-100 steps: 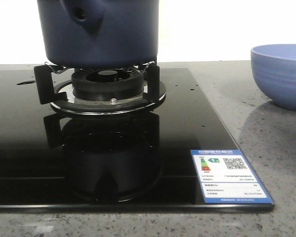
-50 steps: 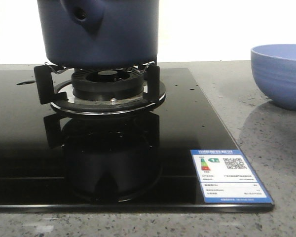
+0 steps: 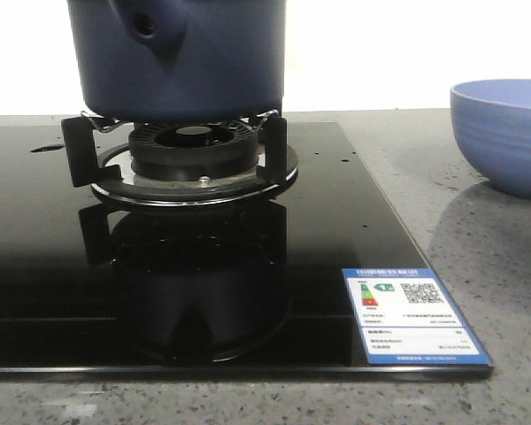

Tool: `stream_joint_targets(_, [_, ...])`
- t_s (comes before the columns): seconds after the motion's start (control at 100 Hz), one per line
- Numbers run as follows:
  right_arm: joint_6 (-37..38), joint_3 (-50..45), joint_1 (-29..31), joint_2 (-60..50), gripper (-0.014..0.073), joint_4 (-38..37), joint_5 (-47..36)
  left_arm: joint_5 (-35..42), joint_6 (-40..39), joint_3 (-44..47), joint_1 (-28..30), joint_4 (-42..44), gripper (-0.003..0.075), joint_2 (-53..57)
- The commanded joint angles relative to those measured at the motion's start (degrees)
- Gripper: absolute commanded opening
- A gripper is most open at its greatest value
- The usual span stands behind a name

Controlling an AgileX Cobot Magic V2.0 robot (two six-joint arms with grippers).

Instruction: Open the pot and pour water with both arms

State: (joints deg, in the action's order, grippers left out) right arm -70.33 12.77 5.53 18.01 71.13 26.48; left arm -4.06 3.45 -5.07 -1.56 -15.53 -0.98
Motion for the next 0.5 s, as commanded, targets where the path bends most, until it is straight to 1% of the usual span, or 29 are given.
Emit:
stream_joint_targets(0.0, [-0.66,1.35,0.02,0.27,-0.0042,2.34,-1.55,4.62,-4.54,0.84,3.92,4.31,-0.002,-0.41])
stream_joint_targets(0.12, [-0.66,1.35,0.02,0.27,-0.0042,2.34,-1.55,6.28,-4.65,5.01,4.56,8.26,-0.002,2.46])
stream_joint_targets(0.18, [-0.66,1.35,0.02,0.27,-0.0042,2.34,-1.55,8.02,-4.65,7.06,4.2,8.27,-0.002,2.87])
stream_joint_targets(0.23, [-0.66,1.35,0.02,0.27,-0.0042,2.34,-1.52,5.15,-4.81,6.94,3.79,8.92,-0.002,2.87])
stream_joint_targets(0.36, [-0.66,1.35,0.02,0.27,-0.0042,2.34,-1.63,4.99,-4.57,7.04,1.7,10.61,-0.002,2.87])
stream_joint_targets(0.49, [-0.66,1.35,0.02,0.27,-0.0042,2.34,-1.51,2.35,-3.45,7.04,-0.51,10.61,-0.002,2.87])
